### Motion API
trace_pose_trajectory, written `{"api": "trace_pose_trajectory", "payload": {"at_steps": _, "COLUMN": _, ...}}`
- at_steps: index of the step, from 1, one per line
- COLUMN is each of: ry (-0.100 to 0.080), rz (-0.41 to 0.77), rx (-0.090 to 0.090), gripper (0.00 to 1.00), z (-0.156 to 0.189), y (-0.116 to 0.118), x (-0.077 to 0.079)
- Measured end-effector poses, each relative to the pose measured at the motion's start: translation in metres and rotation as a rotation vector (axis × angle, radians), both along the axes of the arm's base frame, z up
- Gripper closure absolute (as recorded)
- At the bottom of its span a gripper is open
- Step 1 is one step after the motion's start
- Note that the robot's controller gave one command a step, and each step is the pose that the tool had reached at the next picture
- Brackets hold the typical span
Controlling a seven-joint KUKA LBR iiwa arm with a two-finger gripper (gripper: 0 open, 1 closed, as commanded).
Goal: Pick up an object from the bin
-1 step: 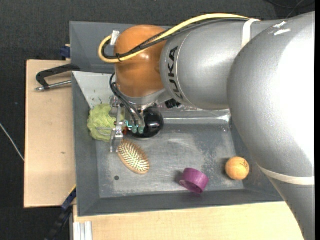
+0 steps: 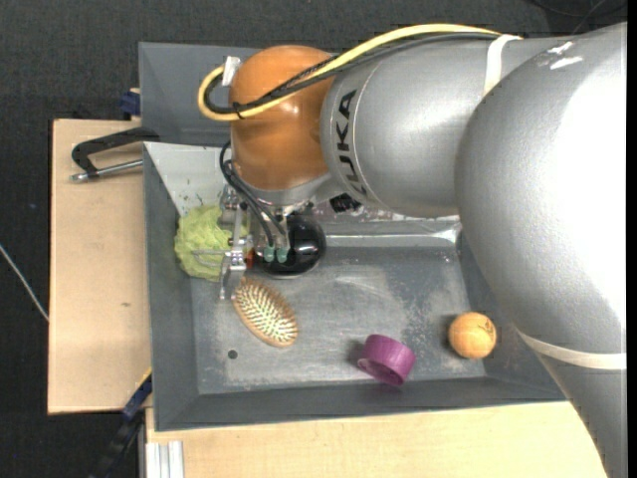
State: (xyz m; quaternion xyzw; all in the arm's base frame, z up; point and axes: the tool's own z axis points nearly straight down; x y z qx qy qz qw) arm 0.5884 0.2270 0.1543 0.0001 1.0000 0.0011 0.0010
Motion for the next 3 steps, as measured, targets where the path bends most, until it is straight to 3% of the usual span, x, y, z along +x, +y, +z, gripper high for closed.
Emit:
{"api": "trace_pose_trajectory", "payload": {"at_steps": 1, "ry": -0.034, "rz": -0.092, "rx": 0.006, "gripper": 0.00, "z": -0.068, "y": 0.005, "x": 0.014}}
{"api": "trace_pose_trajectory", "payload": {"at_steps": 2, "ry": -0.035, "rz": -0.095, "rx": 0.006, "gripper": 0.00, "z": -0.070, "y": 0.004, "x": 0.014}}
{"api": "trace_pose_trajectory", "payload": {"at_steps": 3, "ry": -0.019, "rz": -0.320, "rx": 0.009, "gripper": 0.00, "z": -0.051, "y": 0.005, "x": 0.007}}
